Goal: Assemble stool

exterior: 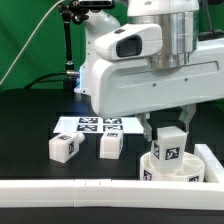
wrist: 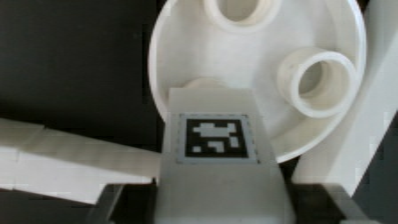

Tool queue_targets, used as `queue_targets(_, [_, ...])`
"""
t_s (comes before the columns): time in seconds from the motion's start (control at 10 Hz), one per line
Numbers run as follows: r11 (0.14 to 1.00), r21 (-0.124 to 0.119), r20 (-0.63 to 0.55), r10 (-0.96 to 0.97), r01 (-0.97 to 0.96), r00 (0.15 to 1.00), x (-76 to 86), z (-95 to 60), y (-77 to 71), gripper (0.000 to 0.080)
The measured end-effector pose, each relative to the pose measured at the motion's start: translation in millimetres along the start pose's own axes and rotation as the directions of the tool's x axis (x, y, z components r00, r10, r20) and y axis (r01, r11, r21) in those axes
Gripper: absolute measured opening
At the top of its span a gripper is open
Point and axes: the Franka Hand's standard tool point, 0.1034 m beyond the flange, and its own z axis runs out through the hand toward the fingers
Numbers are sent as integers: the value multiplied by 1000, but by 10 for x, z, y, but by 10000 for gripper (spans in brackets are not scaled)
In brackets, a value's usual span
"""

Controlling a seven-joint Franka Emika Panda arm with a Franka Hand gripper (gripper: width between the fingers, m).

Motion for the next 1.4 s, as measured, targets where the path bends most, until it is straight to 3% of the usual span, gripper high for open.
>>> queue_targets(0.1, [1000,0,0,3,-3,1000,0,0,0,338])
queue_targets(0.4, [958,12,-27,286,-286,958,5,9,-20,338])
queue_targets(0.9, [669,42,-25,743,-742,669,37,46,-277,338])
queue_targets(1.4, [423,54,0,906,-905,423,43,56,-325,338])
